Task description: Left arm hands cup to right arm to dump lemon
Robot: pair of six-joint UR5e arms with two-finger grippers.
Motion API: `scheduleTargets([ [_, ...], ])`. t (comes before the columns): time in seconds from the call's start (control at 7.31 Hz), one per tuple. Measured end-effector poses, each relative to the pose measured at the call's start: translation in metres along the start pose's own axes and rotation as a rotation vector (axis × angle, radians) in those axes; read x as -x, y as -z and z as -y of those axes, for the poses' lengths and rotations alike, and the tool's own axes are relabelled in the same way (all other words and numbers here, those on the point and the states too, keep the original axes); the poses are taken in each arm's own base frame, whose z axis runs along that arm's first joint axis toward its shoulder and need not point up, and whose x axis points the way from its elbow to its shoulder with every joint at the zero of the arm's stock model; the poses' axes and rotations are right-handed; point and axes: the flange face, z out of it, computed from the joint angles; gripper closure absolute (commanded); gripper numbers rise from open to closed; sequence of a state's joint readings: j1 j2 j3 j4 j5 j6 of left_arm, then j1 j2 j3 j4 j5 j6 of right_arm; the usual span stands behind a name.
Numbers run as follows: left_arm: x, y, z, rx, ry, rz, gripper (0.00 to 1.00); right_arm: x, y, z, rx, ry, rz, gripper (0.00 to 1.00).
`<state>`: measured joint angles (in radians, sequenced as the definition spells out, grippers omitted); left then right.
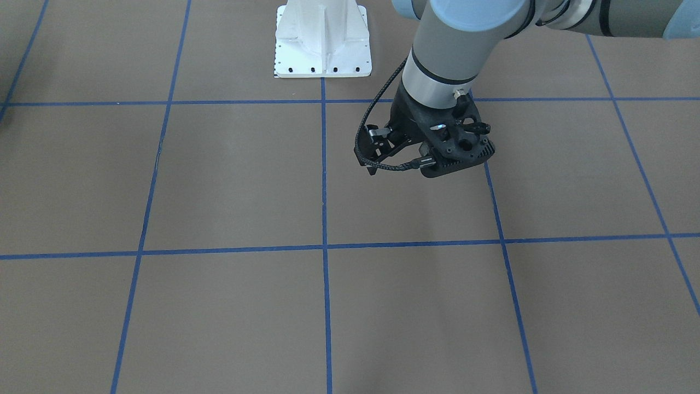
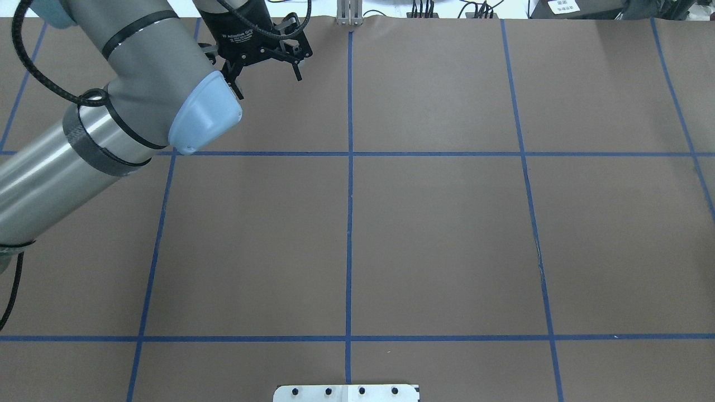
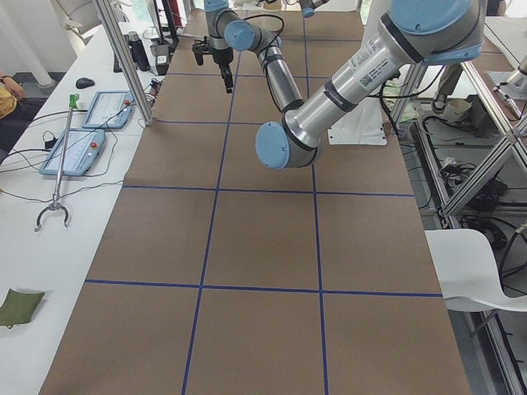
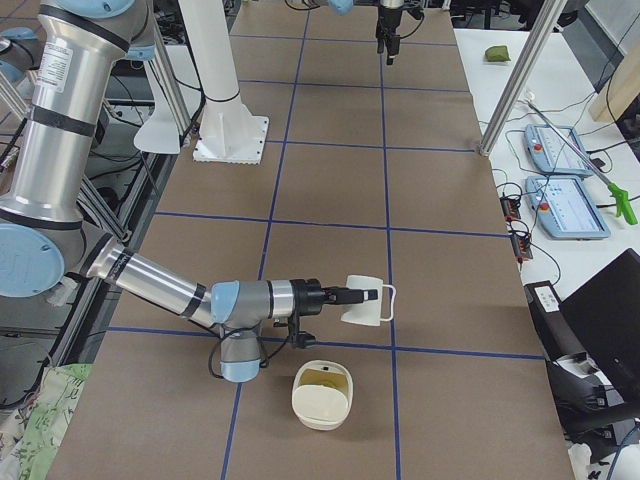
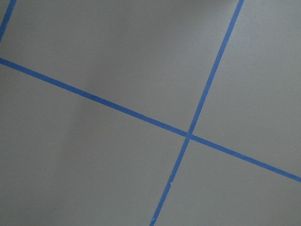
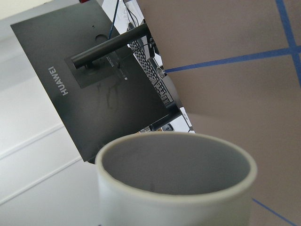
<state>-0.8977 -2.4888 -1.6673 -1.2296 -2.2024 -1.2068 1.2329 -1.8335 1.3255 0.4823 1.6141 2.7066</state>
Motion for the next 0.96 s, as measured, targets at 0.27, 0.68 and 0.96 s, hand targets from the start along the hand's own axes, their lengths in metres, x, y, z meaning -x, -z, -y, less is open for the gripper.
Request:
scheduleTargets([
  [0.27, 0.024, -0.014, 0.014, 0.004, -0.055, 0.032, 0.00, -0.012, -0.071, -0.038, 0.011, 0.348, -0.053, 0.77],
  [0.68, 0.035, -0.026, 0.027, 0.012, -0.107, 0.052, 0.00, -0.075, -0.178, -0.126, -0.037, 0.910, -0.078, 0.75],
  [0.96, 0.031, -0.028, 0.026, 0.016, -0.100, 0.053, 0.00, -0.156, -0.221, -0.219, -0.077, 1.253, -0.092, 0.72],
])
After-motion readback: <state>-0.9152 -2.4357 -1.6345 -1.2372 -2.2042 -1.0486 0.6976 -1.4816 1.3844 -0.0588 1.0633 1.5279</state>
